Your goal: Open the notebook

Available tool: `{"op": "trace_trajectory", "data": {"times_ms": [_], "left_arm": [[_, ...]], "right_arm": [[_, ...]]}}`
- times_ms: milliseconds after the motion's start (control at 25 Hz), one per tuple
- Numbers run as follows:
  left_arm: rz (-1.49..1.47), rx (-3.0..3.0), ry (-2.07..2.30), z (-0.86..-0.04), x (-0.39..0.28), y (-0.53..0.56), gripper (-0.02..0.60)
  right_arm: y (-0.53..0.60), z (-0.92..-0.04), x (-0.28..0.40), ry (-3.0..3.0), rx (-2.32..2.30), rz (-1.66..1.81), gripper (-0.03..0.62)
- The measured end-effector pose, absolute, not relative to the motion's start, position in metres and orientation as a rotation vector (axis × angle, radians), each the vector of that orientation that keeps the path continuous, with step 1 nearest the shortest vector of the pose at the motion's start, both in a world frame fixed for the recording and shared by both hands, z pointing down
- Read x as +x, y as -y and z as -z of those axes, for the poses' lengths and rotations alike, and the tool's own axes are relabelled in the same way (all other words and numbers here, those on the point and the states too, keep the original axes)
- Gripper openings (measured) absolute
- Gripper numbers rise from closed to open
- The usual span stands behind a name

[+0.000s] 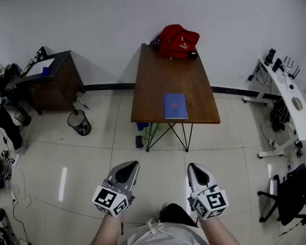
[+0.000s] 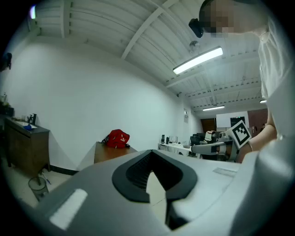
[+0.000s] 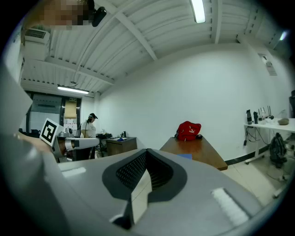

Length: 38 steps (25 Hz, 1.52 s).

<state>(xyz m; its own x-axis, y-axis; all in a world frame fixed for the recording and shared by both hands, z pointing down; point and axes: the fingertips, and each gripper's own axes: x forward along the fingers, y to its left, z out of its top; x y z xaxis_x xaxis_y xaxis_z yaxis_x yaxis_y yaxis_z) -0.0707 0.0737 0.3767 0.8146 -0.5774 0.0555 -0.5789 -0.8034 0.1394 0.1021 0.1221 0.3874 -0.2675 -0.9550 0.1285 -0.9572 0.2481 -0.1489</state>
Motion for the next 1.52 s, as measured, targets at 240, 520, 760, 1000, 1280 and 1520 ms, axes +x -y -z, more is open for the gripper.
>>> {"op": "trace_trajectory", "data": {"times_ms": [240,520,760,1000,1280,1520], "left_arm": [[-0.028,2.844,0.911,-0.395,-0.053,-0.019,0.005],[-0.084,2.799,0.933,-0.42,-0.017,0.086,0.005],[-0.114,2.723,0.95,-0.44,0.013,0.178,0.005],[-0.224,2.646,0.938,-0.49,0.038,0.237,0.005],[-0.312,2.523,0.897,-0.554,0.057,0.259,0.005],[-0.361,2.483,0.848,-0.582,0.073,0.267,0.005]], "right_arm": [[-0.062,-0.406,0.12,2.452,1.886,-0.311,0.008],[0.051,-0.432,0.165,2.397,1.88,-0.385,0.008],[0.144,-0.471,0.208,2.301,1.861,-0.506,0.008],[0.208,-0.532,0.252,2.125,1.873,-0.642,0.008],[0.238,-0.627,0.275,1.927,1.82,-0.872,0.086],[0.239,-0.666,0.284,1.815,1.848,-1.036,0.094]]}}
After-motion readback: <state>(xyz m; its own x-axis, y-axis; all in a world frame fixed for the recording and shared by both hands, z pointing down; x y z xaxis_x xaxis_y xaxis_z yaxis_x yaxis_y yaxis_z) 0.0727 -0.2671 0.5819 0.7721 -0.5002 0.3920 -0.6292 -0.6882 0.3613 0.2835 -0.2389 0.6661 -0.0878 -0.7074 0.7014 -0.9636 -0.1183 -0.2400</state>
